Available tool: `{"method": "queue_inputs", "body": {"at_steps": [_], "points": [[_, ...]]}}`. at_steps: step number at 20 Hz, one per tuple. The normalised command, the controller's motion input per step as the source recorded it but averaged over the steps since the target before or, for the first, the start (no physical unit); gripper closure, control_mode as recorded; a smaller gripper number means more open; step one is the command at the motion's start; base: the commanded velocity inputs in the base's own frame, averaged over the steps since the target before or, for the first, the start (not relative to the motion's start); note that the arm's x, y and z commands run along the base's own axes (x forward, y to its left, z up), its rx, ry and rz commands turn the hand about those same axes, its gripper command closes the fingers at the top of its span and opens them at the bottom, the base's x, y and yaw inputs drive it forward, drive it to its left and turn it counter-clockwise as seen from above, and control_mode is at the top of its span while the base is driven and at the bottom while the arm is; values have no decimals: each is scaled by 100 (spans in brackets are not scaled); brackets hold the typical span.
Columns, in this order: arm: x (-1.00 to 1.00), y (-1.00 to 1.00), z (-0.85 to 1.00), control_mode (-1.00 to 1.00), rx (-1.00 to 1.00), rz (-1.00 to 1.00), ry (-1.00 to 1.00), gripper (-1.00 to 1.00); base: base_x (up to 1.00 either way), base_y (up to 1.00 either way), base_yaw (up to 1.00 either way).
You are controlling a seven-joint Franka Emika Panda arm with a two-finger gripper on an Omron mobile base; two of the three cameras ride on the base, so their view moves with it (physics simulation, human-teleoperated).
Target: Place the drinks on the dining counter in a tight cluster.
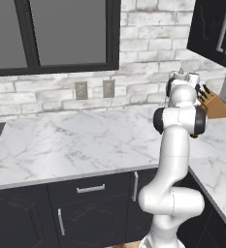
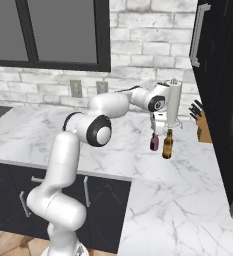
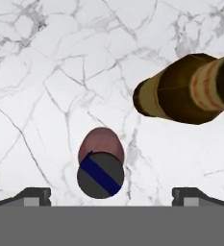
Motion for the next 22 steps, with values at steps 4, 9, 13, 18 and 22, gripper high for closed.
{"method": "queue_inputs", "body": {"at_steps": [4, 9, 13, 18, 22], "points": [[1, 0, -3, -100, 1, 0, 0, -100, 0, 0, 0], [2, 0, -4, -100, 1, 0, 0, -100, 0, 0, 0], [0, 0, -1, -100, 1, 0, 0, -100, 0, 0, 0], [0, -7, -11, -100, 0, 0, 0, -100, 0, 0, 0], [0, -8, -7, -100, 0, 0, 0, -100, 0, 0, 0]]}}
